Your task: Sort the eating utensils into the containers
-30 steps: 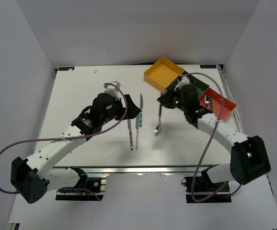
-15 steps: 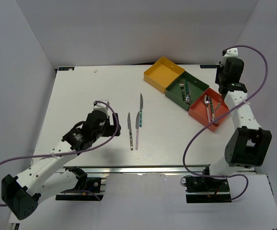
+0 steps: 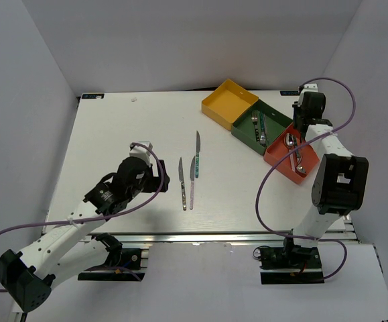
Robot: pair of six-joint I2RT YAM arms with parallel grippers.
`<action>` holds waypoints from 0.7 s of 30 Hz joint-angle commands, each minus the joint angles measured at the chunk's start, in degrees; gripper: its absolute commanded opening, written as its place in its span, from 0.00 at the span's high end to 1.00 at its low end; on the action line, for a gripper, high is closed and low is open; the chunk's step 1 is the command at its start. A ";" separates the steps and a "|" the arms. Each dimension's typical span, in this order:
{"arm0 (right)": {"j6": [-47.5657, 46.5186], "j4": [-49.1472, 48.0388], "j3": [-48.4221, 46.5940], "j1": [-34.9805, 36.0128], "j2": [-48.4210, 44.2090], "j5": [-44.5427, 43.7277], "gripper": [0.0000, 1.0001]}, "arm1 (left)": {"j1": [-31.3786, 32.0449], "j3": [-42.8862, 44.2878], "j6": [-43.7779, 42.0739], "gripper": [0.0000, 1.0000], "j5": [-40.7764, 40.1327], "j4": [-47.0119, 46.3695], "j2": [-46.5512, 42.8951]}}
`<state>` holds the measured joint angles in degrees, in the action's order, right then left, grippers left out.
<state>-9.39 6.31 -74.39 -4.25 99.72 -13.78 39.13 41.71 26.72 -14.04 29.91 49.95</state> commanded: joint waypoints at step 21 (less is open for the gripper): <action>25.38 1.38 12.19 20.08 -27.29 15.49 0.11 | 0.59 4.69 11.60 0.04 2.53 -5.83 20.61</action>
<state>6.94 12.05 -71.22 18.20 77.03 -14.22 39.20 43.27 35.09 -12.71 26.89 68.07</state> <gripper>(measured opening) 0.895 0.965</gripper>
